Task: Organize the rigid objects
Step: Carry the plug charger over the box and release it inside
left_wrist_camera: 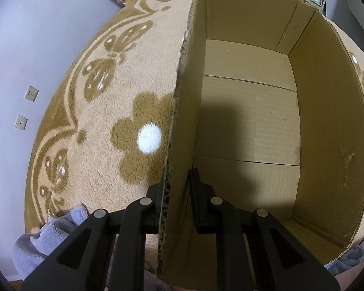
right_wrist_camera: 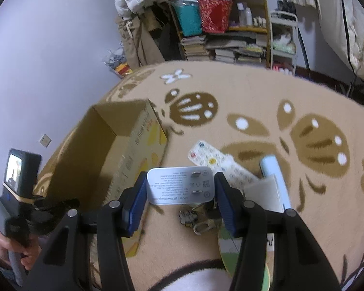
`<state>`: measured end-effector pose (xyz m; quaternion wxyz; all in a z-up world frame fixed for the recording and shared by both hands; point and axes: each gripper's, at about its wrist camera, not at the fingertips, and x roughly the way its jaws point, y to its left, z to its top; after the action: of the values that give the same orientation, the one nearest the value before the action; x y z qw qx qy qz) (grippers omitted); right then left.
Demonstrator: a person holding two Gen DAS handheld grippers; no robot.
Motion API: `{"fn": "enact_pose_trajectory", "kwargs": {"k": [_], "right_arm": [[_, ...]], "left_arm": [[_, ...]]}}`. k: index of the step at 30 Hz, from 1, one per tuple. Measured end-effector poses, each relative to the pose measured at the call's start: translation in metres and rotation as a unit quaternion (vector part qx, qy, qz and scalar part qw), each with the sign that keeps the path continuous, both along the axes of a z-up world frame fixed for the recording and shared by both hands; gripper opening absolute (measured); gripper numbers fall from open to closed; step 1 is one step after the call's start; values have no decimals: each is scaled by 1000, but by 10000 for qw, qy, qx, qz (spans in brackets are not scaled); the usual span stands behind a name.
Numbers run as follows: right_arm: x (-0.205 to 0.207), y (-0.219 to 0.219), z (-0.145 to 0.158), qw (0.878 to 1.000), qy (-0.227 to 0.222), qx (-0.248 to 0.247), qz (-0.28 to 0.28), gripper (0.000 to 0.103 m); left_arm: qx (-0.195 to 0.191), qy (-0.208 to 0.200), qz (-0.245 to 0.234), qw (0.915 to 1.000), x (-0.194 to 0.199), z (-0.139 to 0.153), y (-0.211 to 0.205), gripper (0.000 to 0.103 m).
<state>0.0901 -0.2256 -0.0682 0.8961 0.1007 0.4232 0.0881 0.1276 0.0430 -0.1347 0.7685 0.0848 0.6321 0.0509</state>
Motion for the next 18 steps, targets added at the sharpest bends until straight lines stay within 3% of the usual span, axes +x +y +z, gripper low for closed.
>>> {"fn": "enact_pose_trajectory", "kwargs": {"k": [10, 18], "right_arm": [[29, 51, 61, 9961, -713, 61, 508, 58], [50, 89, 65, 9932, -820, 273, 782, 58]], "left_arm": [[-71, -4, 39, 10000, 0, -1, 3, 14], [-124, -4, 72, 9999, 0, -2, 5, 14]]}}
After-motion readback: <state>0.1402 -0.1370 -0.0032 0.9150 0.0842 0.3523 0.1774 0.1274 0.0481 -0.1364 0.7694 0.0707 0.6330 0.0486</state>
